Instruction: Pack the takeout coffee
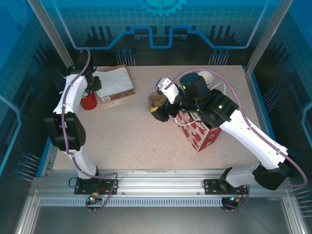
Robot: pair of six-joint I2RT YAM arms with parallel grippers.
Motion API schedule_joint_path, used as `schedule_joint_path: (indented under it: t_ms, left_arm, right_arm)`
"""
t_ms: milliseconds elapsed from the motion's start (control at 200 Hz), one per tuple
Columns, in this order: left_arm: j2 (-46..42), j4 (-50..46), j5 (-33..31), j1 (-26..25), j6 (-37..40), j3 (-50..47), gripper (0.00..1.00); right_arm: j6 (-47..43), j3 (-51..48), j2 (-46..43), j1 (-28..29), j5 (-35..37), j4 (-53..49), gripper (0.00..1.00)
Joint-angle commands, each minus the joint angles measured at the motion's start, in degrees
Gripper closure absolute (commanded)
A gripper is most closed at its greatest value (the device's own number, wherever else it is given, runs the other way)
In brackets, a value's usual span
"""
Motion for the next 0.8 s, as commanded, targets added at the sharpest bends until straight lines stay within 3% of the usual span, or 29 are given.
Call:
schedule_joint_path:
  t_ms: [0,185,490,610,795]
  left_arm:
    - [0.86,-2.00,-2.29,-0.73,1.11,2.17,0.81]
    - [-0.23,-2.74,-3.90,-1.43,1.98,3.56,0.92]
    - [-7.39,-6.94,-7.00,-5.41,3.68,12.25,1.00]
    - [-13.42,-7.03,-5.49,-10.07,3.82,14.99,1.00]
    - [-23.53,-2.92,1.86,-20.08,1.89,14.97,1.00]
  right_arm:
    - [0.33,-0.50,0.20,-0.45,-0.56,-0.24,0.10]
    - [0.55,-0.66,0.03,-0.51,-0.38,-0.37,0.10]
    - [3.27,1.03,-2.06,-0.54,1.15,-1.31,0.10]
    - [4.89,2.96,-3.53,-1.73,4.53,-3.25,0.09]
    - [7.51,6.16,-7.28,-8.86,5.50,-7.42,0.09]
